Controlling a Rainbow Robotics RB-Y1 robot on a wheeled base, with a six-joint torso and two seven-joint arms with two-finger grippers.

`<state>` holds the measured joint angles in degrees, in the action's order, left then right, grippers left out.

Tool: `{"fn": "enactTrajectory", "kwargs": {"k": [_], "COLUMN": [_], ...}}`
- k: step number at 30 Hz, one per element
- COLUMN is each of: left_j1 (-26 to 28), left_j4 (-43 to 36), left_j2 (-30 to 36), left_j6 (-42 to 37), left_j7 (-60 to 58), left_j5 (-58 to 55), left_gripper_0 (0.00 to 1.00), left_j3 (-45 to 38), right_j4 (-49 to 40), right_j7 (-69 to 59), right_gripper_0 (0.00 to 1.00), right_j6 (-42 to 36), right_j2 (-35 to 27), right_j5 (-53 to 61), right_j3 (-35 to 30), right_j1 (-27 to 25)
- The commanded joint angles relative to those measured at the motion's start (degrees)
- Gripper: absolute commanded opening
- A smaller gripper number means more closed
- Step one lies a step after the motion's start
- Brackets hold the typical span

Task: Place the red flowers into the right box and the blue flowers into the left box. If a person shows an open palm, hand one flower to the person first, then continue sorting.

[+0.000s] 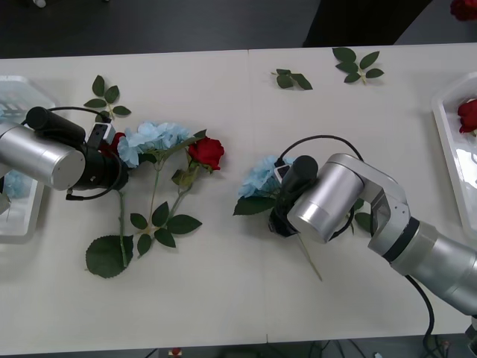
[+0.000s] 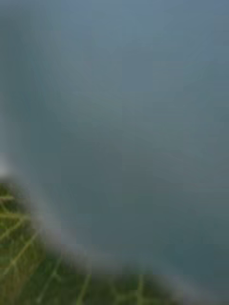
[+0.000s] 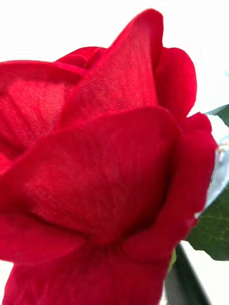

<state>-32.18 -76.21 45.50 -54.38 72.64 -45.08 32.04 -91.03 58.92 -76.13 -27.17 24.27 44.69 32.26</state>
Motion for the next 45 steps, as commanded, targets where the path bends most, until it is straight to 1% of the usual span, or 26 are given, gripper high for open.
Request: {"fn": "enactTrajectory", "kwargs": {"k": [1, 3, 5, 6, 7, 8, 12, 15, 18, 22, 24, 25, 27, 28, 29, 31, 34, 35, 38, 40, 41, 43, 44, 45], "left_j1": [-2.7, -2.7, -2.7, -2.7, -2.7, -2.7, -2.7, -2.6, -2.6, -1.9, -0.3, 0.4, 4.2, 5.4, 7.8, 12.7, 15.7, 16.8, 17.0, 16.6, 16.5, 16.1, 15.9, 15.3], "left_j4": [0.6, 0.8, 1.0, 0.9, 1.0, 1.0, 0.9, -1.7, -5.5, -14.6, -19.7, -20.9, -25.9, -27.1, -29.4, -33.9, -37.8, -39.5, -41.6, -41.9, -41.9, -41.9, -41.8, -41.8], "left_j2": [-0.8, -0.8, -0.7, -0.7, -0.7, -0.7, -0.4, 2.2, 6.2, 15.1, 19.5, 20.4, 23.3, 23.6, 23.7, 22.7, 20.1, 17.8, 13.0, 9.3, 8.3, 4.2, 3.3, 1.4], "left_j6": [1.4, 1.6, 1.6, 1.6, 1.6, 1.6, 1.6, 0.5, -1.7, -5.6, -6.4, -6.4, -6.4, -6.5, -6.4, -6.4, -5.5, -4.6, -1.3, 3.3, 4.5, 10.3, 11.6, 14.7], "left_j7": [-0.5, -0.6, -0.6, -0.6, -0.6, -0.6, -0.6, 0.0, 0.5, 1.6, 2.2, 2.2, 2.7, 2.8, 2.9, 3.1, 3.4, 3.7, 5.1, 7.9, 8.6, 9.8, 9.8, 9.9], "left_j5": [-1.2, -1.4, -1.5, -1.5, -1.5, -1.5, -1.8, -3.7, -7.3, -14.1, -17.7, -18.7, -23.1, -24.1, -26.2, -29.3, -31.1, -31.4, -31.3, -30.9, -30.9, -29.1, -28.3, -26.7], "left_gripper_0": [0.03, 0.02, 0.00, 0.00, 0.00, 0.00, 0.00, 0.00, 0.00, 0.00, 0.00, 0.00, 0.00, 0.00, 0.00, 0.00, 0.00, 0.00, 0.00, 0.00, 0.00, 0.00, 0.00, 0.00], "left_j3": [0.3, 0.3, 0.3, 0.3, 0.3, 0.3, 0.3, 0.3, 0.3, 0.0, -1.5, -2.1, -6.7, -8.3, -11.7, -18.6, -23.3, -25.3, -26.1, -25.5, -25.3, -24.4, -24.0, -23.1], "right_j4": [-0.2, -0.2, -0.2, -0.2, -0.2, -0.2, -0.2, -0.6, -1.7, -3.7, -4.3, -4.4, -5.4, -5.7, -6.2, -7.0, -7.2, -7.3, -7.3, -7.3, -7.3, -6.8, -6.5, -6.4], "right_j7": [-2.2, -2.3, -2.4, -2.5, -2.5, -2.6, -2.7, -2.8, -2.2, 1.0, 4.4, 5.3, 10.5, 11.6, 13.9, 19.5, 26.2, 29.7, 35.4, 39.3, 39.9, 41.9, 42.1, 42.2], "right_gripper_0": [0.64, 0.32, 0.09, 0.06, 0.06, 0.00, 0.00, 0.00, 0.00, 0.00, 0.00, 0.00, 0.00, 0.00, 0.00, 0.00, 0.00, 0.00, 0.00, 0.00, 0.00, 0.00, 0.00, 0.00], "right_j6": [0.7, 0.7, 0.7, 0.7, 0.9, 0.9, 1.4, 1.9, 2.7, 2.6, 2.7, 2.7, 3.4, 3.6, 4.1, 5.6, 7.8, 9.9, 14.1, 17.4, 18.0, 20.1, 20.6, 21.5], "right_j2": [1.8, 1.7, 1.7, 1.7, 1.7, 1.7, 1.7, 1.0, 0.0, -1.6, -2.3, -2.5, -3.3, -3.7, -3.9, -4.5, -4.6, -4.6, -4.4, -3.9, -3.7, -3.1, -2.9, -2.7], "right_j5": [-0.6, -0.7, -0.7, -0.8, -0.9, -0.9, -1.1, -0.7, 1.1, 6.0, 8.7, 9.4, 12.7, 13.7, 15.4, 19.0, 22.7, 25.4, 31.0, 36.5, 37.9, 45.5, 47.3, 50.6], "right_j3": [0.7, 0.7, 0.7, 0.7, 0.7, 0.7, 0.7, 0.2, -2.2, -8.0, -11.5, -12.4, -16.6, -17.4, -19.5, -22.7, -24.6, -24.7, -24.5, -24.5, -24.5, -24.4, -24.3, -24.4], "right_j1": [2.3, 2.3, 2.2, 2.3, 2.2, 2.2, 2.3, 2.8, 2.8, 2.8, 2.8, 2.8, 2.8, 2.8, 2.8, 3.1, 3.7, 4.5, 6.0, 7.4, 7.8, 9.4, 9.7, 10.3]}}
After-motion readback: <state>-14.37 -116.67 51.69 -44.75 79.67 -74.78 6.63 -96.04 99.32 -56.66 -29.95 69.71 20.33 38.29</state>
